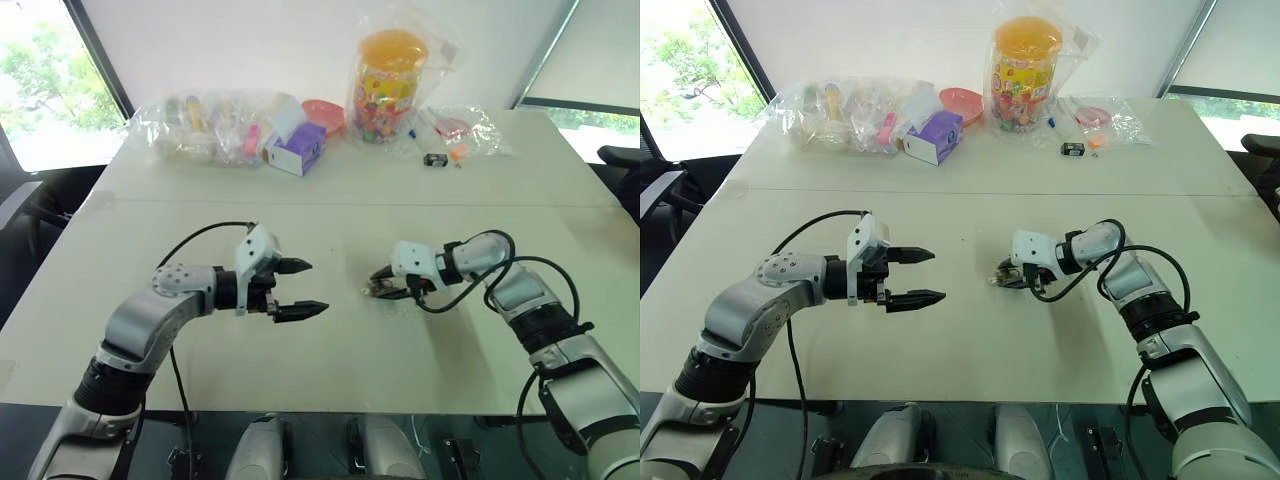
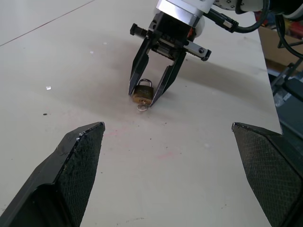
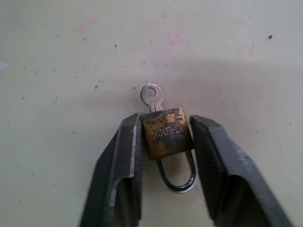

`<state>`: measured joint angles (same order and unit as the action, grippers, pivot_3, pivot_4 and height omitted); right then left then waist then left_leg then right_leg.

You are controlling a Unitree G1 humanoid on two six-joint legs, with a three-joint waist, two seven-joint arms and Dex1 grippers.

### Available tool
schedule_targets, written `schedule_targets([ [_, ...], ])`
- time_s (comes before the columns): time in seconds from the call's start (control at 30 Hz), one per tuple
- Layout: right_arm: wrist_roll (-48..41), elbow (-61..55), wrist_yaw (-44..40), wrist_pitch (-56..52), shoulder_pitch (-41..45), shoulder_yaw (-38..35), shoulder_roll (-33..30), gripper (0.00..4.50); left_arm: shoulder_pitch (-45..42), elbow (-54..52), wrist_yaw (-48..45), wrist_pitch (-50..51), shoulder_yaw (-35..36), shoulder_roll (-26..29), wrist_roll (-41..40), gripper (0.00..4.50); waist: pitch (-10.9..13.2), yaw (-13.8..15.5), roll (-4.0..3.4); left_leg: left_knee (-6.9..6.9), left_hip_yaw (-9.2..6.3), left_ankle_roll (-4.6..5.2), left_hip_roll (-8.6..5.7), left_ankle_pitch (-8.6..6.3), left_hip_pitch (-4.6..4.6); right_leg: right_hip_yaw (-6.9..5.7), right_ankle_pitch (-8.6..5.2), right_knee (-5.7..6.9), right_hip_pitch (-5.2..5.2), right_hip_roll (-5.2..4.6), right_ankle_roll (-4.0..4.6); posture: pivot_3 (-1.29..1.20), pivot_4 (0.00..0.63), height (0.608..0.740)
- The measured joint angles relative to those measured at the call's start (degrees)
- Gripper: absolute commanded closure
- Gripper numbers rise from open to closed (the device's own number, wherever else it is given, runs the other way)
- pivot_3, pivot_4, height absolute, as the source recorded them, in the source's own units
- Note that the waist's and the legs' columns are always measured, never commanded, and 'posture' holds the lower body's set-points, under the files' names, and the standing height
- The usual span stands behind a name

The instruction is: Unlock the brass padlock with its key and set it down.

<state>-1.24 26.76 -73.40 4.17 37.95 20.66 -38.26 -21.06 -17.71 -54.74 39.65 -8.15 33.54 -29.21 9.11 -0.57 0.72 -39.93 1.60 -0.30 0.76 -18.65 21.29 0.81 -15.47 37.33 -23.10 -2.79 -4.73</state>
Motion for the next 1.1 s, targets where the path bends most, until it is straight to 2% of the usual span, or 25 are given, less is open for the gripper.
schedule_targets([
  [0.3,0.43,-1.98,1.55,-1.67,-1.19,-1.18,-0.78,3.34,-2.39,1.83,-0.28,-0.80,-0.60,-0.77,0.36,0.00,0.00,0.06,0.00,0.00,-0.02,-0.01,-0.02,0.00,0.05,-0.04,-0.01,-0.01,-0.03,-0.10,0.02,0.00,0.150,0.735],
  [0.57,5.59,-23.48,15.54,-3.29,-9.68,-6.61,-1.51,3.34,-6.94,8.12,-0.16,-0.10,-1.50,-6.77,-0.65,0.00,0.06,-0.32,-0.09,0.03,0.00,-0.05,-0.03,0.02,0.62,-0.02,0.01,0.12,-0.72,-0.07,-0.01,0.00,0.150,0.735],
  [0.67,8.92,-33.63,20.96,-1.66,-12.70,-8.27,-1.56,3.34,-9.79,10.46,-0.06,2.47,0.14,-8.76,-3.58,0.00,0.05,-0.06,-0.09,-0.08,-0.01,-0.11,-0.01,0.06,1.10,-0.03,0.02,0.29,-1.25,0.02,-0.02,0.00,0.150,0.735],
  [0.9,13.29,-44.04,24.93,-1.63,-16.34,-7.92,-1.21,3.34,-12.25,13.84,-1.83,3.57,0.49,-8.72,-4.22,0.00,0.06,-0.05,-0.08,-0.11,0.04,-0.10,-0.04,0.06,1.14,0.02,0.02,0.30,-1.30,0.14,-0.02,0.00,0.150,0.735],
  [1.1,14.72,-47.07,25.32,-3.24,-16.29,-7.91,-1.05,3.34,-12.95,15.44,-3.98,3.38,0.33,-8.54,-4.05,0.00,0.06,-0.06,-0.08,-0.11,0.04,-0.09,-0.05,0.06,1.13,0.02,0.01,0.30,-1.30,0.23,-0.02,0.00,0.150,0.735],
])
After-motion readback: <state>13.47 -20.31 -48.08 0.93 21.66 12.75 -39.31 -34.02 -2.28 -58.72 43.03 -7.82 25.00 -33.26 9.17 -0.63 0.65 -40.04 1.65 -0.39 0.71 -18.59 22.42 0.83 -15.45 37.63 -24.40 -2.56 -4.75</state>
